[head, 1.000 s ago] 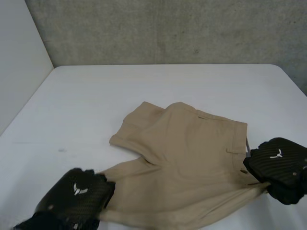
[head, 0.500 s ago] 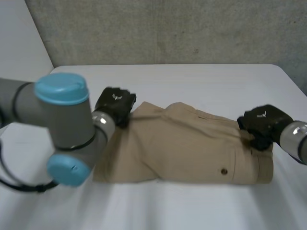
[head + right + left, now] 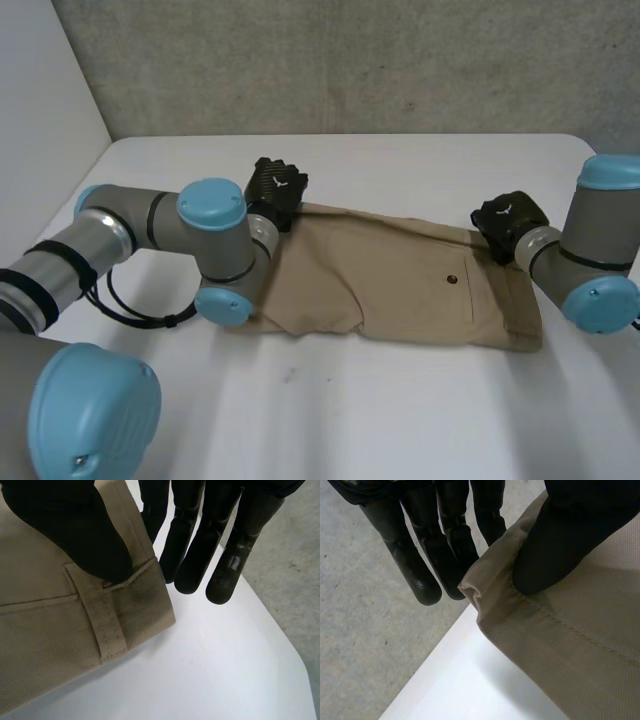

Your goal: Fold the shorts.

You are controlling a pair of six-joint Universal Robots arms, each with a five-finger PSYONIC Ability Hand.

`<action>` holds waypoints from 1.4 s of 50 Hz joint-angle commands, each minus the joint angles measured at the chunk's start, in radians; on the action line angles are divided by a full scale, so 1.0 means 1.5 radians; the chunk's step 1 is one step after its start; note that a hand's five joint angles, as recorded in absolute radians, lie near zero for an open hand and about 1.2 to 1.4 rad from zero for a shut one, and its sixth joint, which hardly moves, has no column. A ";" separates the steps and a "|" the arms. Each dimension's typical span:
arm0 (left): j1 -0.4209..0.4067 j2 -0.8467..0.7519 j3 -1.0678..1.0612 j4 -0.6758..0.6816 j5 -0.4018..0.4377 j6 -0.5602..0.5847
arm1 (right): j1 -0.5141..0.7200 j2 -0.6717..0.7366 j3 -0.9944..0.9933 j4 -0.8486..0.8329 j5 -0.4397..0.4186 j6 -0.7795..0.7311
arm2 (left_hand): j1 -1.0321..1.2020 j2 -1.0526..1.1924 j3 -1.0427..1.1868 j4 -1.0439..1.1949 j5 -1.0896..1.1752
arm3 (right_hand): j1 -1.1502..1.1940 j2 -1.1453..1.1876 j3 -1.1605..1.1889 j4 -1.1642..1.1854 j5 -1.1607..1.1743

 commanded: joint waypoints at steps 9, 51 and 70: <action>0.003 -0.011 0.001 0.052 0.018 0.016 | 0.019 -0.031 -0.017 -0.051 0.053 -0.026 | -0.590 -0.621 -0.617 -0.621 -0.581 | -0.521 -0.669 -0.670 -0.678 -0.664; -0.007 0.565 -0.745 0.098 -0.055 -0.190 | -0.089 -0.435 0.570 -0.103 -0.102 0.213 | -0.634 -0.665 -0.660 -0.664 -0.625 | -0.272 -0.420 -0.421 -0.429 -0.415; -0.005 0.557 -0.786 0.100 -0.058 -0.192 | -0.130 -0.318 0.548 -0.193 -0.096 0.200 | -0.636 -0.667 -0.662 -0.666 -0.627 | 0.293 0.146 0.145 0.136 0.150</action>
